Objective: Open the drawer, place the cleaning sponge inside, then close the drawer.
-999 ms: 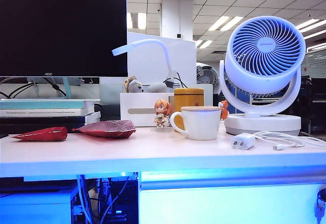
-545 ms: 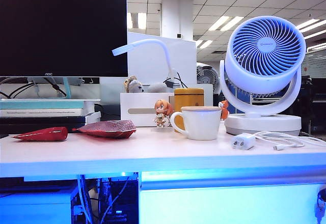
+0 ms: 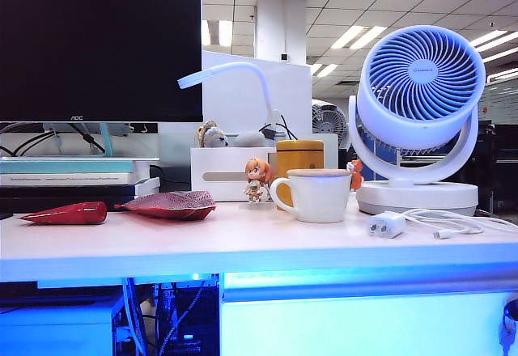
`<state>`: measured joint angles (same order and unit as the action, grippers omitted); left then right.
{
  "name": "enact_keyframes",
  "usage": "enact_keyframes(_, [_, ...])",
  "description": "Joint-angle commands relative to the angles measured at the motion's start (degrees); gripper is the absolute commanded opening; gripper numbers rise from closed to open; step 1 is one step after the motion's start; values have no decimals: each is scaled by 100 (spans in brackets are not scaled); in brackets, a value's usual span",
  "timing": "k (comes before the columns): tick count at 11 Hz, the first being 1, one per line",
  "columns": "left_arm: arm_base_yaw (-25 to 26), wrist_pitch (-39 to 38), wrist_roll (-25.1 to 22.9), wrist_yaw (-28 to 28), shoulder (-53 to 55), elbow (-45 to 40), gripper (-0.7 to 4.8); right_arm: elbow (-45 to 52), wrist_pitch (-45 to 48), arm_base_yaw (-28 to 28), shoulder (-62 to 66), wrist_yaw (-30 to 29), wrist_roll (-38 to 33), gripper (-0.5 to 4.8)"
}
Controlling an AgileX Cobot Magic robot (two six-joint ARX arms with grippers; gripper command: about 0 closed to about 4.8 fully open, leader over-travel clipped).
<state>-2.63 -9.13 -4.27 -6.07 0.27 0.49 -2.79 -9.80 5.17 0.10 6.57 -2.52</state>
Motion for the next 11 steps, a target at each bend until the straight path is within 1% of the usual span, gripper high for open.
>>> enact_keyframes(1, [-2,-96,-13,11,-11,-24,-1,280,28,-278,0,-525,0,-1])
enact_keyframes(2, [-2,-96,-13,11,-11,-24,-1,280,-33,-280,0,-518,-116,-1])
enact_keyframes(3, [-2,-96,-13,9,-11,-24,-1,280,-31,-302,0,-446,-428,-1])
enact_keyframes(4, [-2,-96,-13,9,-11,-24,-1,280,-11,-407,0,-474,-496,-1])
enact_keyframes(11, [-2,-96,-13,9,-11,-24,-1,278,17,-413,-2,-522,-496,-1])
